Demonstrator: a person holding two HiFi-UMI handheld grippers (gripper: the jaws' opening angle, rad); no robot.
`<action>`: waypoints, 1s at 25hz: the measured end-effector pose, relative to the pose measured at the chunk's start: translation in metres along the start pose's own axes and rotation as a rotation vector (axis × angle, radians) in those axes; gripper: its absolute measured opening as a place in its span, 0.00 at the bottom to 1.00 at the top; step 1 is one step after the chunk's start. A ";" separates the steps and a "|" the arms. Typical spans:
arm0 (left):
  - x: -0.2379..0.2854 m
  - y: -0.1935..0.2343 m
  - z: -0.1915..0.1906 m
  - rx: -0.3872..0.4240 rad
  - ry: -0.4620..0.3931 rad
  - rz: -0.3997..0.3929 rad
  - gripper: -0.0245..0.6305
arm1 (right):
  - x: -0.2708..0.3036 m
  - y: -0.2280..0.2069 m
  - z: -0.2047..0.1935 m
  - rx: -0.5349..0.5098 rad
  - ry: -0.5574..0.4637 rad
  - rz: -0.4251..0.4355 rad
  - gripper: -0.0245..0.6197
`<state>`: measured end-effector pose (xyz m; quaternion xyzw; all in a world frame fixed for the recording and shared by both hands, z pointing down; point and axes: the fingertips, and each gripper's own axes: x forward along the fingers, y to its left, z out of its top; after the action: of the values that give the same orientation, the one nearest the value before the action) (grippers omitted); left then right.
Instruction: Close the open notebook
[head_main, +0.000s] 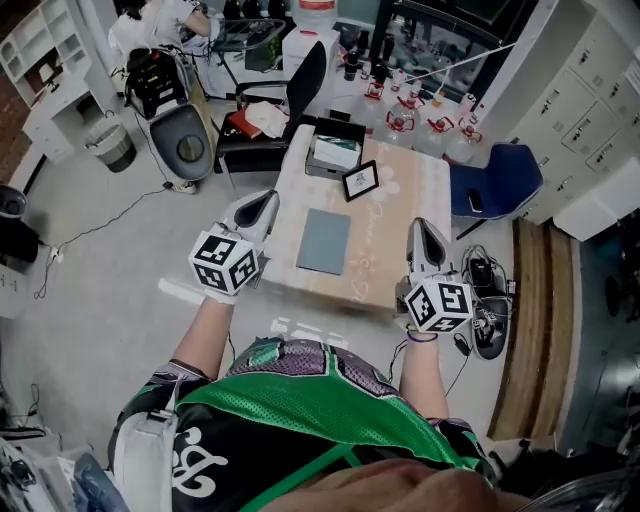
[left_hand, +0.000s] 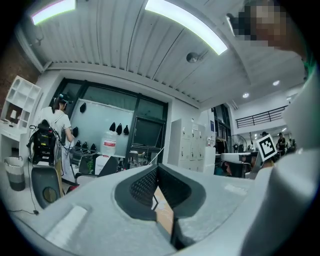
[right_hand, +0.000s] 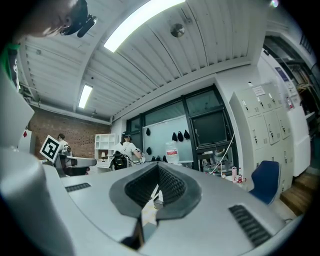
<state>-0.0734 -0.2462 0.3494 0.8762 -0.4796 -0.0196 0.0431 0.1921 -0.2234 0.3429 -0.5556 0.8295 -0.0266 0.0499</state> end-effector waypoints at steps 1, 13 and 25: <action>0.000 0.000 0.000 -0.003 -0.001 0.002 0.06 | 0.000 0.000 0.000 -0.001 0.001 0.000 0.04; -0.011 -0.005 0.002 0.025 -0.039 0.033 0.06 | -0.010 0.001 0.003 -0.043 -0.023 -0.024 0.03; -0.008 -0.009 -0.003 0.014 -0.037 0.027 0.06 | -0.017 0.002 -0.004 -0.025 -0.014 -0.033 0.03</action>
<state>-0.0701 -0.2343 0.3511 0.8693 -0.4923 -0.0322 0.0283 0.1965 -0.2070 0.3479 -0.5701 0.8200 -0.0133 0.0482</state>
